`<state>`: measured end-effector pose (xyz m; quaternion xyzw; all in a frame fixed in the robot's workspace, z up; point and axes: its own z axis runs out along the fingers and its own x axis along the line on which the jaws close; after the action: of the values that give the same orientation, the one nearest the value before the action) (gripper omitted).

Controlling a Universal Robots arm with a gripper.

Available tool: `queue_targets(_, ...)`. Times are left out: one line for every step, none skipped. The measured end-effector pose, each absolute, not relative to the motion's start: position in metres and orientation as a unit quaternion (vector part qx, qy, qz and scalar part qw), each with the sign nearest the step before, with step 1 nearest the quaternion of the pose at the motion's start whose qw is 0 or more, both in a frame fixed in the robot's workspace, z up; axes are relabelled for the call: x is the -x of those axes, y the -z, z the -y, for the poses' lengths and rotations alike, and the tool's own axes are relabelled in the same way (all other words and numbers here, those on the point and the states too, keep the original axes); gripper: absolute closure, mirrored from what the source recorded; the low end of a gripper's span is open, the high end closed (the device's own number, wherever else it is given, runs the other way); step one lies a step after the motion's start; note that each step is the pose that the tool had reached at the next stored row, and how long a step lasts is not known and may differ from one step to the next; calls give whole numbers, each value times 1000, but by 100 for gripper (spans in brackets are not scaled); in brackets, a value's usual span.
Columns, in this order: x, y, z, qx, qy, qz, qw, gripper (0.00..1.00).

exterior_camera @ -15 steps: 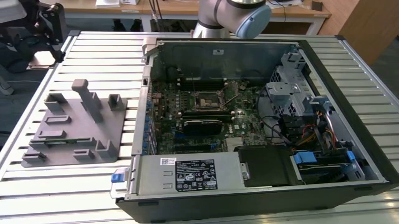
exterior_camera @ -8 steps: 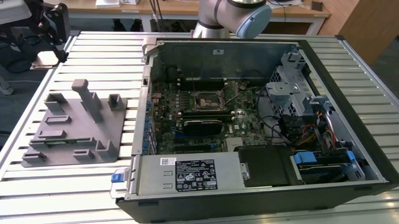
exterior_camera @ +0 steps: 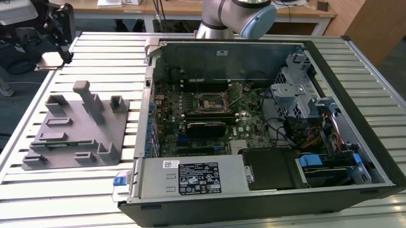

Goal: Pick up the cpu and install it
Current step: 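Pick up the cpu and move it towards the insertion slot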

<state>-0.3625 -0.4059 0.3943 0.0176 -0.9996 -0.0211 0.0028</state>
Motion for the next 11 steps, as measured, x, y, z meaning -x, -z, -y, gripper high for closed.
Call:
queue_targets(361, -394, 406, -18, 21, 1000, 3, 46)
queue_targets(360, -394, 406, -18, 21, 1000, 3, 46)
queue_targets(359, -394, 406, -18, 21, 1000, 3, 46)
queue_targets(358, -394, 406, -18, 21, 1000, 3, 46)
queue_targets(357, -394, 406, -18, 21, 1000, 3, 46)
queue_targets(356, -394, 406, -18, 21, 1000, 3, 46)
queue_targets(355, -394, 406, -18, 21, 1000, 3, 46)
queue_targets(355, -394, 406, -18, 21, 1000, 3, 46)
queue_targets(354, -394, 406, -18, 21, 1000, 3, 46)
queue_targets(354, -394, 406, -18, 21, 1000, 3, 46)
queue_targets(353, -394, 406, -18, 21, 1000, 3, 46)
